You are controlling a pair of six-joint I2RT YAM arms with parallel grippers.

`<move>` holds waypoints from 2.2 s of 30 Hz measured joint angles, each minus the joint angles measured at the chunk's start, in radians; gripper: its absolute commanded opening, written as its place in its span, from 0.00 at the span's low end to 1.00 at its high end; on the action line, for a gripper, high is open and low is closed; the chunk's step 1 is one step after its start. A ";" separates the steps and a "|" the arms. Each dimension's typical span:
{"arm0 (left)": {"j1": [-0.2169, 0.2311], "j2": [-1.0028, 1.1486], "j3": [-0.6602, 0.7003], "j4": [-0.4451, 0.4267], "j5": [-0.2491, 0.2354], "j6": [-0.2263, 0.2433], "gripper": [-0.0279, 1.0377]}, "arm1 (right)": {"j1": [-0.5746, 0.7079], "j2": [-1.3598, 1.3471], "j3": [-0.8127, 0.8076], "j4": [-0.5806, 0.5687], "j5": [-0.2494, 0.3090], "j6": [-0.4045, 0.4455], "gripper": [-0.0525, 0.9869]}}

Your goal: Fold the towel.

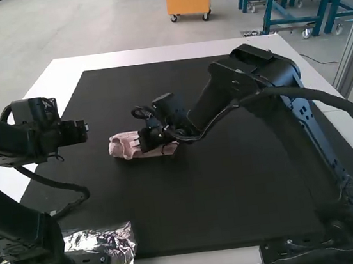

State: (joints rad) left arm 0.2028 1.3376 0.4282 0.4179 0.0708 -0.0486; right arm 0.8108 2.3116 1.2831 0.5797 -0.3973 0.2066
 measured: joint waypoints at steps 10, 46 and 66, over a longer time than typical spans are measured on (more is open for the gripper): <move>0.000 0.000 0.000 -0.002 0.000 0.000 0.94 | -0.016 0.102 0.087 0.033 -0.028 0.013 0.03; -0.152 -0.635 0.409 -0.338 0.017 -0.040 0.94 | -0.547 -1.387 -0.006 -0.605 0.244 -0.114 0.93; -0.183 -1.336 0.354 -0.543 0.045 -0.105 0.94 | -0.715 -2.299 -0.454 -0.653 0.339 -0.147 0.93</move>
State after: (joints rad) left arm 0.0196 0.0021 0.7818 -0.1249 0.1158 -0.1532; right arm 0.0959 0.0128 0.8291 -0.0738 -0.0582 0.0597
